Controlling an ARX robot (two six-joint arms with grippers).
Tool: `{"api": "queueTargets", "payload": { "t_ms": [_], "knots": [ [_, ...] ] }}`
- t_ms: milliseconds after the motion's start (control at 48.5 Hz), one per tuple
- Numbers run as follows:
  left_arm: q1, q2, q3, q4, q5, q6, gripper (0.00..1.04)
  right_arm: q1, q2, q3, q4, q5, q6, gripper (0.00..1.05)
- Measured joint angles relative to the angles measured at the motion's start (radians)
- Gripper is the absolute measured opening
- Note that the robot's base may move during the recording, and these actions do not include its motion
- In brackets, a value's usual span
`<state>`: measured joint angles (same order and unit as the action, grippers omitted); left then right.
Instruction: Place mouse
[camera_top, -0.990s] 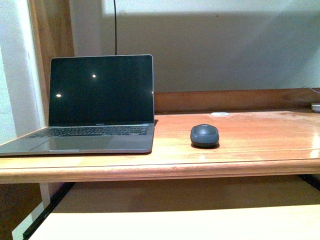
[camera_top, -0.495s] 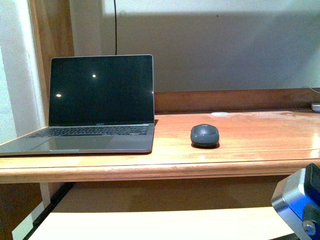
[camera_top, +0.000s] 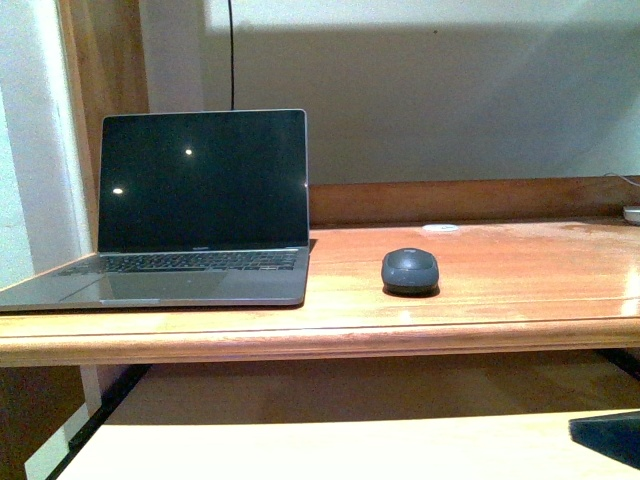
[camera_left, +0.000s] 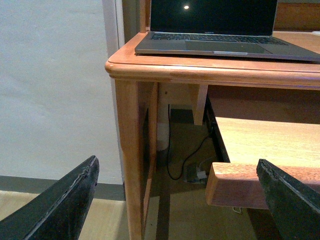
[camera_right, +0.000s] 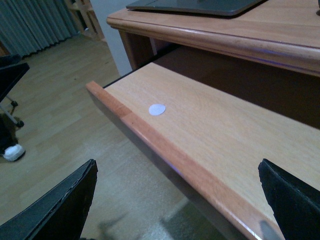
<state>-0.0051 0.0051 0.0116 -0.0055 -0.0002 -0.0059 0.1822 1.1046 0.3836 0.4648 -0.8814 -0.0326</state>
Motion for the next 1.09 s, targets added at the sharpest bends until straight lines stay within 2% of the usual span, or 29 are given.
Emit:
{"api": "queueTargets", "payload": {
  "t_ms": [103,248,351,578,660,763,949,1093],
  "knots": [
    [0.0,0.0,0.0,0.0,0.0,0.0,0.97,-0.077,-0.059,-0.012,-0.16,-0.068,-0.081,0.97],
    [0.0,0.0,0.0,0.0,0.0,0.0,0.97,-0.169,-0.069,-0.022,-0.369,-0.107,-0.255,0.97],
    [0.0,0.0,0.0,0.0,0.0,0.0,0.97,-0.18,-0.054,-0.053,-0.402,-0.101,-0.355,0.97],
    [0.0,0.0,0.0,0.0,0.0,0.0,0.97,-0.07,0.037,-0.109,-0.171,0.013,-0.305,0.97],
    [0.0,0.0,0.0,0.0,0.0,0.0,0.97,0.015,0.127,-0.117,0.002,0.101,-0.225,0.97],
    [0.0,0.0,0.0,0.0,0.0,0.0,0.97,0.103,0.222,-0.114,0.139,0.178,-0.152,0.97],
    [0.0,0.0,0.0,0.0,0.0,0.0,0.97,0.217,0.373,-0.049,0.271,0.317,-0.062,0.97],
    [0.0,0.0,0.0,0.0,0.0,0.0,0.97,0.26,0.438,0.009,0.305,0.387,-0.024,0.97]
  ]
}}
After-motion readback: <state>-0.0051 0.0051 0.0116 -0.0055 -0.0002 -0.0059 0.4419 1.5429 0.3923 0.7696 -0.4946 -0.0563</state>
